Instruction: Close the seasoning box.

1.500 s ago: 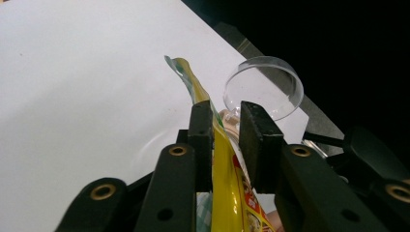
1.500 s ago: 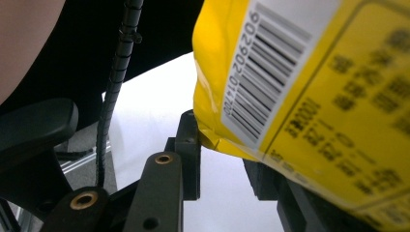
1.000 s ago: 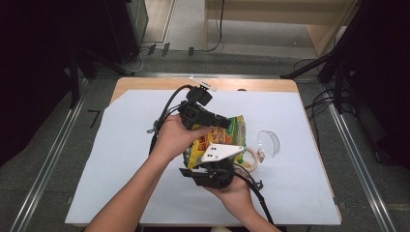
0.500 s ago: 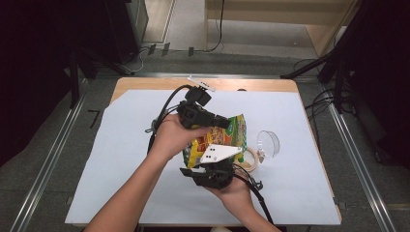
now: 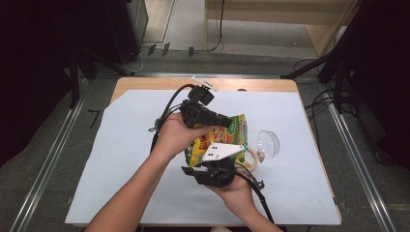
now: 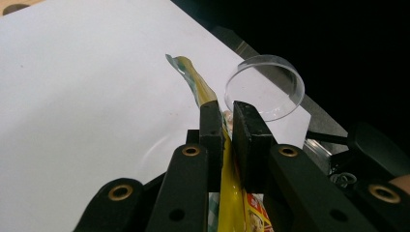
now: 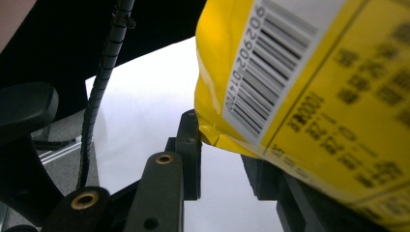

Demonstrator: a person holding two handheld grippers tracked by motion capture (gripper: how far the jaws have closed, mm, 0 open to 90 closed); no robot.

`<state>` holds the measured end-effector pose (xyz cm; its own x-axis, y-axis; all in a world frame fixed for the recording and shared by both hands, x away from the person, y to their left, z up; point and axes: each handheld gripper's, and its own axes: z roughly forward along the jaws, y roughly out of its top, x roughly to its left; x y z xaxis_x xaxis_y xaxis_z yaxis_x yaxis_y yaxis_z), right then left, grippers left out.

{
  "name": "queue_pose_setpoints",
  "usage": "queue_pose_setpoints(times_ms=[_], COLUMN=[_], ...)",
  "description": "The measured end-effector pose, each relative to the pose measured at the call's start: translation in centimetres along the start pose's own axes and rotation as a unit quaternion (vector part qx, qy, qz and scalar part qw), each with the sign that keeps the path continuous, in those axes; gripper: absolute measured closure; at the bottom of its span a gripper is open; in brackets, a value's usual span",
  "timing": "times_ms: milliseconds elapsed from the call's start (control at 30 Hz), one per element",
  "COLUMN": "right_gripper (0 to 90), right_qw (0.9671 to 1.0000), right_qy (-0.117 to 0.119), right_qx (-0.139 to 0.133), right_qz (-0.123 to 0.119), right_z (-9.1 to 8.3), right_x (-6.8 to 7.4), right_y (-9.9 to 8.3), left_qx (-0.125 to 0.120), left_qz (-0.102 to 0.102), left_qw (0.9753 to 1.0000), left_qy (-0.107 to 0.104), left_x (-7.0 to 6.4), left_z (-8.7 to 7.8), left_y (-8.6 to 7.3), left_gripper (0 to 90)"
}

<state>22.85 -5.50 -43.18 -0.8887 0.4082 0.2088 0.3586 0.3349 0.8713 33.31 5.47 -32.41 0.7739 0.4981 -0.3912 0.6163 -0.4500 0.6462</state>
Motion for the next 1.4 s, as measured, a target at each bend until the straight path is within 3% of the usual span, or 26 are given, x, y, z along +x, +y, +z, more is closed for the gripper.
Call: queue_pose_setpoints(times_ms=[333,867,1033,1400], right_gripper=[71.4,70.8,70.9,70.8], right_qw=[1.0000,0.9999,1.0000,0.9999], right_qy=[0.000,-0.009,-0.003,-0.004], right_qx=[0.001,0.003,-0.001,-0.005], right_qz=[0.001,-0.006,0.007,0.010], right_z=[-0.10,-0.42,-0.48,-0.59], right_x=[-0.12,-0.42,-0.49,-0.45], right_y=[0.05,0.23,0.24,0.35], left_qx=[0.000,-0.009,-0.002,0.002], left_qz=[-0.011,-0.005,-0.004,-0.004], left_qw=[0.9999,0.9999,0.9999,0.9999], left_qy=[-0.003,0.006,0.009,0.010], left_x=[0.22,-0.01,-0.05,-0.07], left_z=[0.07,0.02,0.21,0.28], left_y=[0.13,0.44,0.66,0.90], left_gripper=[83.8,83.9,83.9,83.7])
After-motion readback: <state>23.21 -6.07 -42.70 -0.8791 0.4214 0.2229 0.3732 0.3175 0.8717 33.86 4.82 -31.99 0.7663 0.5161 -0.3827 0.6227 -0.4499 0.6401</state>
